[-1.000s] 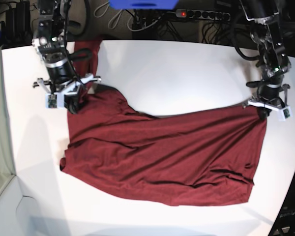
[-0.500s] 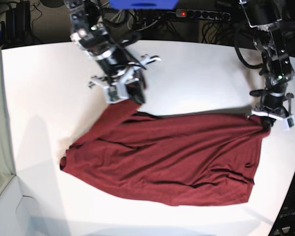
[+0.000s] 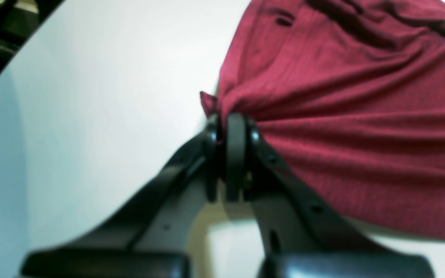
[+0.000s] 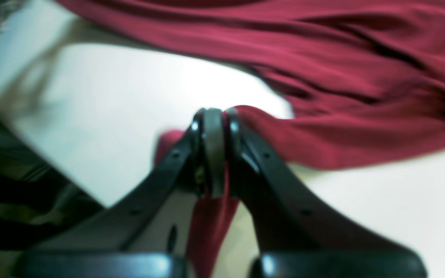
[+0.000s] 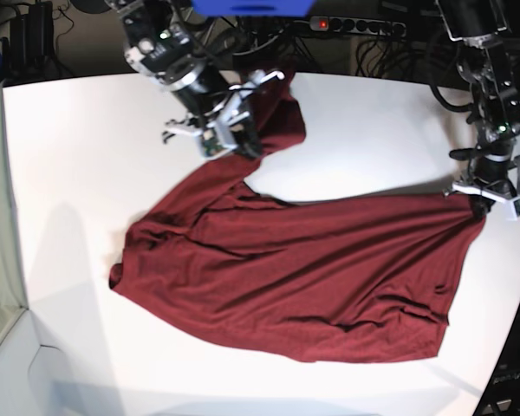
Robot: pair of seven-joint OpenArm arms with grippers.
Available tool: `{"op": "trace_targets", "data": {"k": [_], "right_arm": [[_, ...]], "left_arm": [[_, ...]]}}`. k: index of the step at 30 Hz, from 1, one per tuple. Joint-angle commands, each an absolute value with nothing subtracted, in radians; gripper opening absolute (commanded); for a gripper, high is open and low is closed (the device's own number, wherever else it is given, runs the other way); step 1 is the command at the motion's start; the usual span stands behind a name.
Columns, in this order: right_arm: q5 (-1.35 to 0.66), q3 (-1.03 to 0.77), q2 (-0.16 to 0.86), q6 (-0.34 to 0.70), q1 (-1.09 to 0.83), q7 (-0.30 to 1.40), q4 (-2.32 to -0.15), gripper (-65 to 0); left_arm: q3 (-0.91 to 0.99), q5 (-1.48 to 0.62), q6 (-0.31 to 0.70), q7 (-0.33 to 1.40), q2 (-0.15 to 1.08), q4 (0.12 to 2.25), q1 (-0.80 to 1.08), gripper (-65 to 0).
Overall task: Layout the t-shirt on the table in an organized manner, then fold the t-shirt properly
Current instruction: 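Swing the right gripper's shirt corner across and lay it flat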
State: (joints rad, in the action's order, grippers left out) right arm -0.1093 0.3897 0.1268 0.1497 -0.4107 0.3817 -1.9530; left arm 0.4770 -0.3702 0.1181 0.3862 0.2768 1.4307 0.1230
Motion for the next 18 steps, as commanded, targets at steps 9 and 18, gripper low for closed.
{"op": "trace_targets", "data": {"k": [9, 18], "right_arm": [[-0.111, 0.435, 0.122, 0.154, -0.410, 0.364, -1.968, -65.0], [-0.108, 0.472, 0.124, 0.154, -0.415, 0.366, -1.971, -42.6]], "left_arm": [[0.476, -0.371, 0.120, 0.383, 0.326, 1.357, 0.108, -64.3], [0.481, -0.371, 0.120, 0.576, 0.331, 1.345, 0.065, -38.3]]}}
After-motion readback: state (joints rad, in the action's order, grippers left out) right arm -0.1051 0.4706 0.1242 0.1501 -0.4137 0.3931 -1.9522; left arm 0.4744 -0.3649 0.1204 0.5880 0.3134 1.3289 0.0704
